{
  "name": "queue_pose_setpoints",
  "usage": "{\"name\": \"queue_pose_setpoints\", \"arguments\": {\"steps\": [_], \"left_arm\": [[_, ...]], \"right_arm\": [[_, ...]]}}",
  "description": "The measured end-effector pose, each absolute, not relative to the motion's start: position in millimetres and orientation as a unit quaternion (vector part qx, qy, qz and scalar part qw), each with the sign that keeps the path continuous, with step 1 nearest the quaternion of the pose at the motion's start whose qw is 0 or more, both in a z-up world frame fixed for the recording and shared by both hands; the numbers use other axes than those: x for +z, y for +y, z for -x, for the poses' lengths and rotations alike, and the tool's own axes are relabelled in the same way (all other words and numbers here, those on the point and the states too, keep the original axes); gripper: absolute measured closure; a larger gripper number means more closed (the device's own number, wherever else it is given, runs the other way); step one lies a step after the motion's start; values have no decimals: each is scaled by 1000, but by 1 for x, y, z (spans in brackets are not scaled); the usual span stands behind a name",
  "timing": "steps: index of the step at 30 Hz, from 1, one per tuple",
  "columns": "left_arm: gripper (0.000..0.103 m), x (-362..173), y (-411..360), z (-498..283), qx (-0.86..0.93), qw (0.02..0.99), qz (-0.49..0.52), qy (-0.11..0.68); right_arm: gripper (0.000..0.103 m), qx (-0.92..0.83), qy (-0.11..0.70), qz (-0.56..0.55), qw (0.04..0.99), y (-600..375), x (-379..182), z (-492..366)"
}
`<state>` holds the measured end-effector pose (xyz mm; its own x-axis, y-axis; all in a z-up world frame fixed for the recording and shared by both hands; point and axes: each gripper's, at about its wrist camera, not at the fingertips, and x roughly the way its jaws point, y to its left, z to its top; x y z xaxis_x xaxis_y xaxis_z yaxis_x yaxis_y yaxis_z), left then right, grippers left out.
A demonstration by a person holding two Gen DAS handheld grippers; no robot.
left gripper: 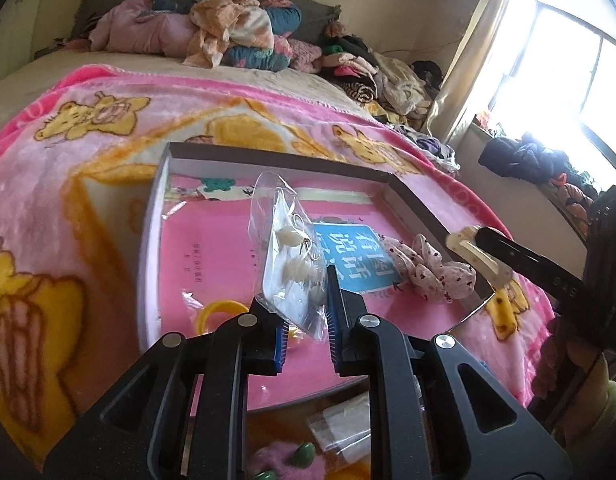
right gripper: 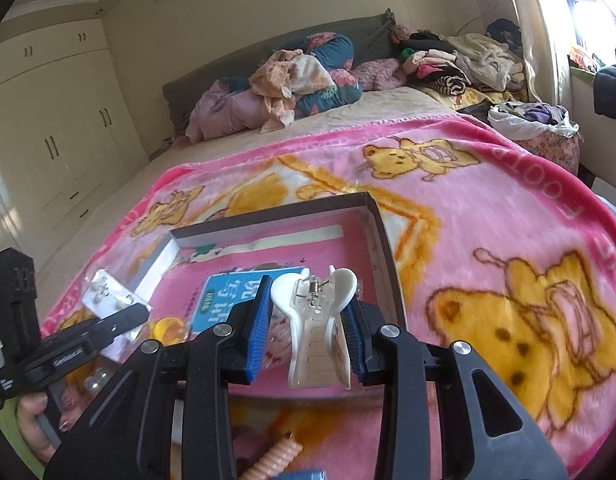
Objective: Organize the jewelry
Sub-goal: 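Carry the stud card and claw clip into the box and release both, then withdraw both tools from the box back over the remaining jewelry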
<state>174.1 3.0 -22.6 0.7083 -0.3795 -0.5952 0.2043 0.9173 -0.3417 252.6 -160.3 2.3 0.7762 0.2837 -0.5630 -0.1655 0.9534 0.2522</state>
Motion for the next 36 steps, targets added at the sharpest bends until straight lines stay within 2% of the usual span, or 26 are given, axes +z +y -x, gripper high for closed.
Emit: {"name": "queue_pose_setpoints", "arguments": {"steps": [11, 13, 15, 17, 18, 19, 21, 24, 27, 30, 36], "left_arm": [[94, -27, -20, -185, -181, 908, 111, 362], [93, -30, -21, -188, -181, 906, 111, 366], [93, -32, -22, -190, -177, 905, 110, 370], [84, -33, -22, -190, -176, 905, 109, 372], [71, -33, -23, -189, -175, 905, 108, 372], [62, -33, -23, -190, -173, 905, 108, 373], [61, -33, -24, -190, -171, 906, 105, 372], [47, -32, -23, -189, -168, 908, 104, 370], [39, -29, -23, -185, -161, 913, 99, 362], [25, -25, -23, -180, -156, 917, 95, 355], [14, -15, -21, -164, -146, 925, 91, 339]], "right_arm": [[68, 104, 333, -119, 930, -171, -18, -267], [55, 104, 331, -126, 930, -174, -19, -262], [51, 106, 326, -133, 930, -177, -19, -256], [45, 107, 320, -137, 931, -178, -17, -250], [42, 107, 316, -136, 933, -179, -16, -246], [40, 109, 313, -135, 934, -179, -15, -242], [35, 109, 309, -133, 936, -179, -14, -234], [30, 110, 303, -124, 938, -178, -12, -221], [24, 109, 301, -121, 940, -177, -11, -212], [21, 108, 304, -123, 939, -177, -13, -203], [19, 113, 305, -116, 938, -177, -13, -184]]}}
